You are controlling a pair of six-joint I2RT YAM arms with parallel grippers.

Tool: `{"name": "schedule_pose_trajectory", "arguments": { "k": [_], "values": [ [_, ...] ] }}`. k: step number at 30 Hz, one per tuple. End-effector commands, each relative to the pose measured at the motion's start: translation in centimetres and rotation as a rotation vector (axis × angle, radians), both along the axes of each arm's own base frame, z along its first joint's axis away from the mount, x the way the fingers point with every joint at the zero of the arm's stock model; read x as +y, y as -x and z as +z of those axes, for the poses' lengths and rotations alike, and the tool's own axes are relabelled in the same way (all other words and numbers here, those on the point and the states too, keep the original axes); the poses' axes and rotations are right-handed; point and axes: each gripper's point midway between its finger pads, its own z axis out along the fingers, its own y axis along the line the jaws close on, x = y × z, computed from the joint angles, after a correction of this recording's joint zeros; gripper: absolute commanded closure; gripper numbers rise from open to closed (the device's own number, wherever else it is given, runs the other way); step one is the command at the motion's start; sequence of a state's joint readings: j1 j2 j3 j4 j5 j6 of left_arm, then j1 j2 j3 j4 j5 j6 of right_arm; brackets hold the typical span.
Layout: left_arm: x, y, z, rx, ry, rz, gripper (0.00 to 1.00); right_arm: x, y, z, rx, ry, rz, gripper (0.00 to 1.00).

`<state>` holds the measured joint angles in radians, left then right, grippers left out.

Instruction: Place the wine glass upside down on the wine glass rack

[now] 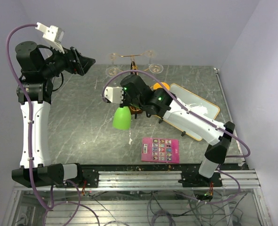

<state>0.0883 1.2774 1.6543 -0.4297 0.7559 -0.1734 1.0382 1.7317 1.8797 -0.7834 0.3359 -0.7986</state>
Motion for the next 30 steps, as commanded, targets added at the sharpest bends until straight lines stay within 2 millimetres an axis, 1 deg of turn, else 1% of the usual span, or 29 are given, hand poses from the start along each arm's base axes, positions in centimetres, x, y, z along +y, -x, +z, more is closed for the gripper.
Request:
{"name": "schedule_pose_trajectory", "arguments": {
  "k": [1,6,11,14,22,27,30],
  "values": [
    [0.0,0.0,0.6,-0.029,0.006,-0.014,0.07,-0.3,-2.4,4.9,-0.150,-0.103,-0.098,1.00],
    [0.1,0.0,0.6,-0.028,0.004,-0.012,0.07,0.0,-1.8,5.1,-0.123,-0.115,-0.065,1.00],
    [0.1,0.0,0.6,-0.028,0.006,-0.014,0.07,0.2,-0.2,5.6,-0.069,-0.134,0.008,1.00],
    [0.1,0.0,0.6,-0.025,0.009,-0.015,0.07,0.1,0.3,5.9,-0.056,-0.141,0.032,1.00],
    [0.2,0.0,0.5,-0.026,0.011,-0.017,0.07,-0.1,-0.2,6.2,-0.081,-0.133,0.010,1.00],
    [0.2,0.0,0.4,-0.023,0.011,-0.019,0.07,-0.7,-1.7,5.6,-0.150,-0.084,-0.050,1.00],
    [0.2,0.0,0.5,-0.027,0.011,-0.019,0.07,-0.8,-2.2,5.1,-0.174,-0.054,-0.066,1.00]
  ]
}}
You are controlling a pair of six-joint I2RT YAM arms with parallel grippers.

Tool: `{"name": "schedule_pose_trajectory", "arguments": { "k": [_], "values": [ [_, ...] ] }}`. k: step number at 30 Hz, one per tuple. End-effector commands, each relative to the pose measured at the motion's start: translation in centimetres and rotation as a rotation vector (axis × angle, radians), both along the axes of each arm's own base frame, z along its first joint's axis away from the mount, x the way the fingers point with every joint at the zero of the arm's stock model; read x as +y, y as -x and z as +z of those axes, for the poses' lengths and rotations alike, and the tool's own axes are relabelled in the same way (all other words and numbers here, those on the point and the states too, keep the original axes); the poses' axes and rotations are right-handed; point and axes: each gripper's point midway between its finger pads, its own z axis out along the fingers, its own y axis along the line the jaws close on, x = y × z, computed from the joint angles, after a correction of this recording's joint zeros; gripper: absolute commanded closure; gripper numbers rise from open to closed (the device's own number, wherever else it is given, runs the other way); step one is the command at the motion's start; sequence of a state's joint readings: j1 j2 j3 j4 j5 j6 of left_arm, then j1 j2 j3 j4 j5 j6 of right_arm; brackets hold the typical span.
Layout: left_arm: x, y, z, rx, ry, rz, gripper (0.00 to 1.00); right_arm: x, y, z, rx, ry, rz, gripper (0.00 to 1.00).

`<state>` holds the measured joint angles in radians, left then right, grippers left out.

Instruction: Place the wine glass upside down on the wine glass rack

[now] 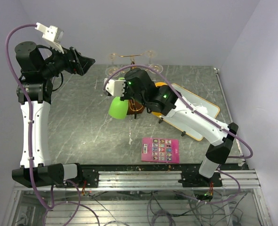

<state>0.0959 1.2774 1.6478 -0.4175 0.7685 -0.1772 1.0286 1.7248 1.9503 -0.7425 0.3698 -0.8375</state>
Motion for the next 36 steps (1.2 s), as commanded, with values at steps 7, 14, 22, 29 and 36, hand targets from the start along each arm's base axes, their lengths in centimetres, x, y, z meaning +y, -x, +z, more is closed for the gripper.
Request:
{"name": "schedule_pose_trajectory", "arguments": {
  "k": [7,14,22,29,36],
  "values": [
    [0.0,0.3,0.8,-0.028,0.011,-0.016,0.07,-0.7,-1.3,-0.5,-0.082,0.066,-0.038,1.00],
    [0.0,0.5,1.0,-0.034,0.014,-0.019,0.07,-0.1,-1.9,-1.4,-0.097,0.089,-0.044,1.00],
    [-0.1,0.6,1.2,-0.038,0.017,-0.025,0.07,0.8,-2.7,-1.9,-0.112,0.105,-0.058,1.00],
    [0.5,0.1,1.4,-0.028,0.044,0.022,0.07,1.7,-2.7,-2.7,-0.104,0.118,-0.042,1.00],
    [2.6,-0.9,1.3,-0.017,0.040,0.154,0.07,2.9,-2.6,-3.8,-0.091,0.126,-0.026,1.00]
  ]
}}
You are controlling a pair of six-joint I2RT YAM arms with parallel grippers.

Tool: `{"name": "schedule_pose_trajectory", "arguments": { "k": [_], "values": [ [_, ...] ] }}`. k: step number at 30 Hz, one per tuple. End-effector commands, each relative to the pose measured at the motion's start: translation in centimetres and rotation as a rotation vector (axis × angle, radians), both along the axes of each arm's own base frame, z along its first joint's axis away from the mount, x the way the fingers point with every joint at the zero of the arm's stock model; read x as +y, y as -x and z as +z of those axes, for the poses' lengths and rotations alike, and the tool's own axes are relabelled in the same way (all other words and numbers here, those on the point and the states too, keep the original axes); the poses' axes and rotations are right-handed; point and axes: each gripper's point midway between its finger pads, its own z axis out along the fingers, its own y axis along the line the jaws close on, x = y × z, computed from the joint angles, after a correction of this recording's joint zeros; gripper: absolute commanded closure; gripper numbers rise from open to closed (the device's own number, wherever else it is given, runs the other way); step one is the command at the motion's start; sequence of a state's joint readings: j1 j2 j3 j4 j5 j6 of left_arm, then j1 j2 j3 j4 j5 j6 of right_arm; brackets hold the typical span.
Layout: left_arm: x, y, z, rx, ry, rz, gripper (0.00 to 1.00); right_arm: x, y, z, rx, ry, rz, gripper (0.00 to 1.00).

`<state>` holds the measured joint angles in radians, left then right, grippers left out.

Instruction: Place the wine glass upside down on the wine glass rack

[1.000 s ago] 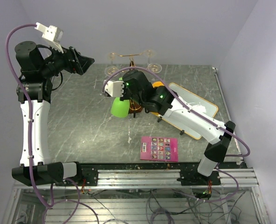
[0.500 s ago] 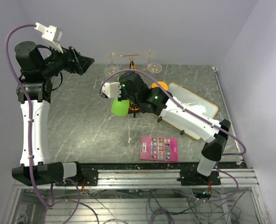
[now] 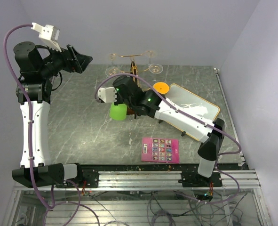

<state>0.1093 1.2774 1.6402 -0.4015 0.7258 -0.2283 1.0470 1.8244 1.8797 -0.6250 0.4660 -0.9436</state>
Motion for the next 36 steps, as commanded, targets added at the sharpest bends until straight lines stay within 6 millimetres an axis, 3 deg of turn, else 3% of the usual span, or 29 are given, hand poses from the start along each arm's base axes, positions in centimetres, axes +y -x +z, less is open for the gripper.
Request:
{"name": "schedule_pose_trajectory", "arguments": {
  "k": [1,20,36],
  "values": [
    [1.8,-0.4,1.2,-0.037,-0.001,0.104,0.07,1.0,-0.4,0.7,-0.025,-0.024,-0.005,1.00],
    [1.6,-0.1,1.4,-0.050,-0.008,0.087,0.08,3.8,0.3,0.9,-0.009,-0.074,0.060,1.00],
    [1.5,0.0,1.1,-0.051,-0.017,0.076,0.08,5.1,2.3,1.5,0.056,-0.109,0.147,1.00]
  ]
}}
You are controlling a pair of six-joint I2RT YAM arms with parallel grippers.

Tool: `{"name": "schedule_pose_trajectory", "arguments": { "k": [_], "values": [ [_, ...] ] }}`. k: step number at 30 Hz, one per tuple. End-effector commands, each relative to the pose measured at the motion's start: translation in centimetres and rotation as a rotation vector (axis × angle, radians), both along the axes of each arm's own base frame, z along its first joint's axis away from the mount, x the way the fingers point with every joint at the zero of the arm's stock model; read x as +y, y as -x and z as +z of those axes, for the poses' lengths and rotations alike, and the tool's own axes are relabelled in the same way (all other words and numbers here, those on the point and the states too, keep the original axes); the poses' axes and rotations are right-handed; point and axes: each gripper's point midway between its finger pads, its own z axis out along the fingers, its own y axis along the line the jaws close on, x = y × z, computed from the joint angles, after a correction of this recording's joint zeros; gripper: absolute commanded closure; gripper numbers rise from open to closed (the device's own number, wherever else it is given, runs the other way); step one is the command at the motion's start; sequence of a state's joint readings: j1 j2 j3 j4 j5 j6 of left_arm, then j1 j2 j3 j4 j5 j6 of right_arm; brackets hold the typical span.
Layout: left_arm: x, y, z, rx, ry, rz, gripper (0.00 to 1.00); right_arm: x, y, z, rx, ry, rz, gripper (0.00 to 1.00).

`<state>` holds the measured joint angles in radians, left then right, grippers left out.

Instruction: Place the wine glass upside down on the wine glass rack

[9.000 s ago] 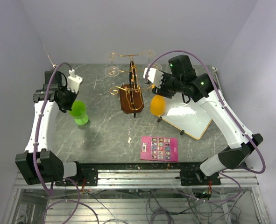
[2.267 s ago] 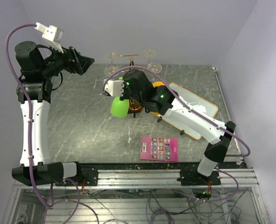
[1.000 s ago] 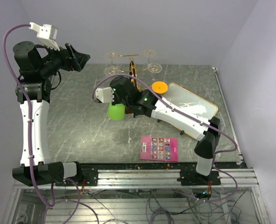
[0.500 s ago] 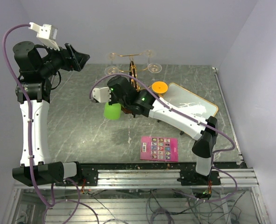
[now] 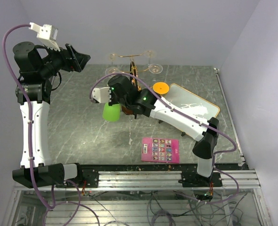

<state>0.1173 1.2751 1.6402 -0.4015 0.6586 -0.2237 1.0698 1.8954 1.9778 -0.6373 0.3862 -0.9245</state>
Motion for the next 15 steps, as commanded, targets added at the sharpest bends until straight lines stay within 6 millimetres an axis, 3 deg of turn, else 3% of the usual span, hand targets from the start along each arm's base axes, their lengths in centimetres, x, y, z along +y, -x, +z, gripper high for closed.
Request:
{"name": "schedule_pose_trajectory", "arguments": {
  "k": [1,15],
  "values": [
    [0.24,0.63,1.07,-0.047,-0.013,0.001,0.08,1.62,1.66,1.50,0.018,-0.058,0.068,1.00],
    [0.07,0.89,1.22,-0.054,-0.014,-0.011,0.08,2.57,2.11,1.18,-0.019,-0.036,0.068,1.00]
  ]
}}
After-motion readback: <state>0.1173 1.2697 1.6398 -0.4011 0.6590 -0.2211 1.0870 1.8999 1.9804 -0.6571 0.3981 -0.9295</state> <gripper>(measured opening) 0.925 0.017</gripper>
